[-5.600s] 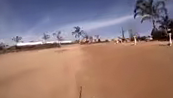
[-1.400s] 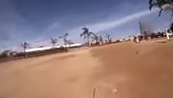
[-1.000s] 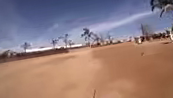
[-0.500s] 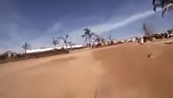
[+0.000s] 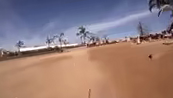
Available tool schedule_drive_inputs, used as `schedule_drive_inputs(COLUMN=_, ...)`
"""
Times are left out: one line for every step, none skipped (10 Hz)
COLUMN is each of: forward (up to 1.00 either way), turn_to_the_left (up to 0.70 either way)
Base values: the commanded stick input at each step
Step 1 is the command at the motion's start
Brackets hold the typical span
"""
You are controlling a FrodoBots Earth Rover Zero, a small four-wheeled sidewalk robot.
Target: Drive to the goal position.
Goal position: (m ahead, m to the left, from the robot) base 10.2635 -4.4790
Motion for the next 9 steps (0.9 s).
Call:
schedule_drive_inputs(forward=0.70, turn_to_the_left=0.00)
schedule_drive_inputs(forward=0.70, turn_to_the_left=0.00)
schedule_drive_inputs(forward=0.70, turn_to_the_left=-0.04)
schedule_drive_inputs(forward=0.70, turn_to_the_left=-0.07)
schedule_drive_inputs(forward=0.70, turn_to_the_left=-0.27)
schedule_drive_inputs(forward=0.70, turn_to_the_left=-0.21)
schedule_drive_inputs(forward=0.70, turn_to_the_left=0.00)
schedule_drive_inputs(forward=0.70, turn_to_the_left=0.00)
schedule_drive_inputs(forward=0.70, turn_to_the_left=0.00)
